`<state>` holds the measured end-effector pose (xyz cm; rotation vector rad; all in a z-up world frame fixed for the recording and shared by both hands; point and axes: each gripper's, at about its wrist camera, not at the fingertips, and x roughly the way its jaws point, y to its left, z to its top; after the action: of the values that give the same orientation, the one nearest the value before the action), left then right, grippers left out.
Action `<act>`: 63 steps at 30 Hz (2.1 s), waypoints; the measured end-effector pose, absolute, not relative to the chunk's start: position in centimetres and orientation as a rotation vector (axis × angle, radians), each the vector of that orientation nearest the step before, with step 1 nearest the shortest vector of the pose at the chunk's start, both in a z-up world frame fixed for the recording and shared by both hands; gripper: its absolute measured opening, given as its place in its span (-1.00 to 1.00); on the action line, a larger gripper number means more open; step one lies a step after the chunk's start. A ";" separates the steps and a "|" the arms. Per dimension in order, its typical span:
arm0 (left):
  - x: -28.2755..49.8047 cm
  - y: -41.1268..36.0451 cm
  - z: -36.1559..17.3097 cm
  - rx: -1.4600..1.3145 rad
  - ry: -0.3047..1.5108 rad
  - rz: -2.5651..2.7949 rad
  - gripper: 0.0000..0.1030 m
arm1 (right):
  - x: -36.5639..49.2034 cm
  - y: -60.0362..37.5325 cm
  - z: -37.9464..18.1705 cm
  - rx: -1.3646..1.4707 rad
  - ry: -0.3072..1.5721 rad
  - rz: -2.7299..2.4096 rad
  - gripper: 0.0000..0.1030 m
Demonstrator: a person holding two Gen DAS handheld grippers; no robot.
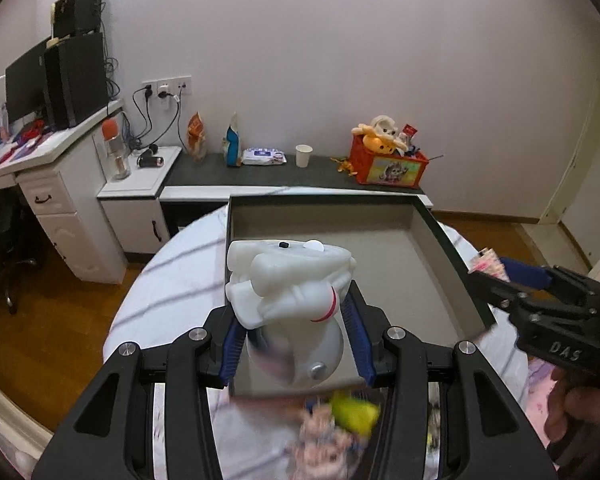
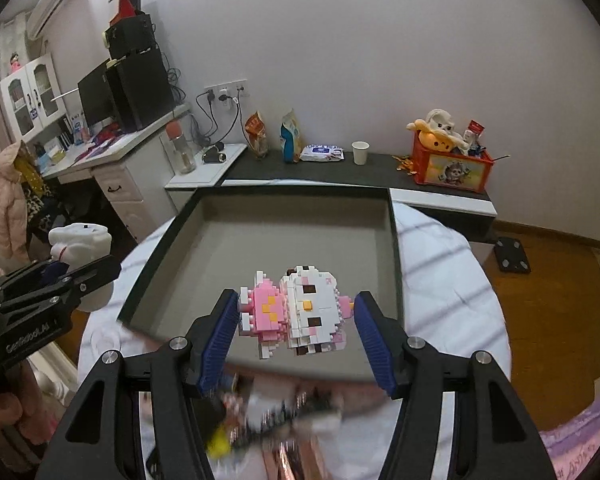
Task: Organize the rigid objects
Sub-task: 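Carry both toys over the box and open both tools to drop them, then withdraw both tools back toward the remaining items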
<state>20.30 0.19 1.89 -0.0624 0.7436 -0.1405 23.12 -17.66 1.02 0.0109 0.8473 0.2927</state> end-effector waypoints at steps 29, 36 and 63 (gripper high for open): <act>28.3 -1.8 -2.3 -0.027 0.847 -0.093 1.00 | 32.1 -17.7 -5.4 0.038 1.048 0.300 0.72; 23.7 -0.3 0.2 -0.012 0.764 -0.057 1.00 | 29.4 -17.4 -3.3 0.067 0.998 0.304 1.00; 7.3 2.0 -1.0 -0.026 0.746 -0.058 1.00 | 11.1 -21.3 0.7 0.111 0.847 0.238 1.00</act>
<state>7.29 2.00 -1.01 -0.0261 0.7463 -0.0579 11.14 -21.25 0.67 0.1111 0.8471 0.2380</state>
